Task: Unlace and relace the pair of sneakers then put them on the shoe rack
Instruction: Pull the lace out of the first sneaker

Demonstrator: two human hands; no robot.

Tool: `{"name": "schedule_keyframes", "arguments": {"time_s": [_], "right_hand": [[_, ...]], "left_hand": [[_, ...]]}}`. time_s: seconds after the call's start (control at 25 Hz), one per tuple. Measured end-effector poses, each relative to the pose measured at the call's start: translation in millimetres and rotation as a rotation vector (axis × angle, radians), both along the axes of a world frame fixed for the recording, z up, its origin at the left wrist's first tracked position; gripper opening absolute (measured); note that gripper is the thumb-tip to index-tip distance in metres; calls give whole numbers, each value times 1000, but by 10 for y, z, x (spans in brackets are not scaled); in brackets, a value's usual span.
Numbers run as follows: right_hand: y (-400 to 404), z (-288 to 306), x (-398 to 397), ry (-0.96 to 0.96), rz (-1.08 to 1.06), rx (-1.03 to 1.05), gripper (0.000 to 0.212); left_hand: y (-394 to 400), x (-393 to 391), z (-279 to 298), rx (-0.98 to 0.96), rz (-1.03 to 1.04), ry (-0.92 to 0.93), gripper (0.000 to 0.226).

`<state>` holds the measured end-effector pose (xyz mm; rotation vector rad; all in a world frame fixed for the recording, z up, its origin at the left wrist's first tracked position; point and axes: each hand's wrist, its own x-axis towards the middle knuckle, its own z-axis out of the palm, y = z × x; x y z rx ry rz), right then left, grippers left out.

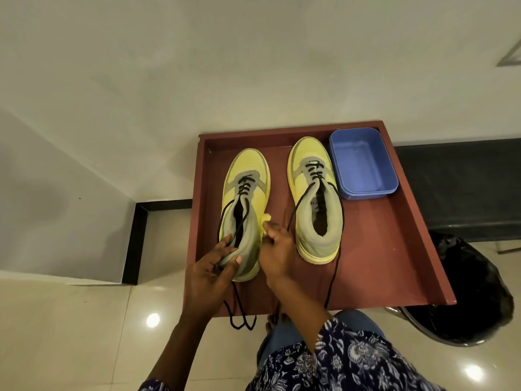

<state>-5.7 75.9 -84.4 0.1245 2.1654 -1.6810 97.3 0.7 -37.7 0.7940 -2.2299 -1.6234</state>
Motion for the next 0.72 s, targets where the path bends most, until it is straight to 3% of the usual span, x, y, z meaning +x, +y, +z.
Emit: {"name": "schedule_keyframes", "arguments": {"time_s": [0.24, 0.52, 0.6, 0.72], "right_hand": [[-169, 25, -492, -105, 15, -42, 43], [-16, -11, -20, -177, 35, 31, 44], [52, -11, 195, -177, 30, 33, 42], [106, -22, 339, -182, -5, 6, 43]], "left_hand": [[-2, 102, 15, -8, -7, -32, 32], [-6, 57, 93, -47, 34, -71, 18], [0, -30, 225, -194, 60, -105, 10], [-99, -334, 328, -639, -3, -206, 30]]}}
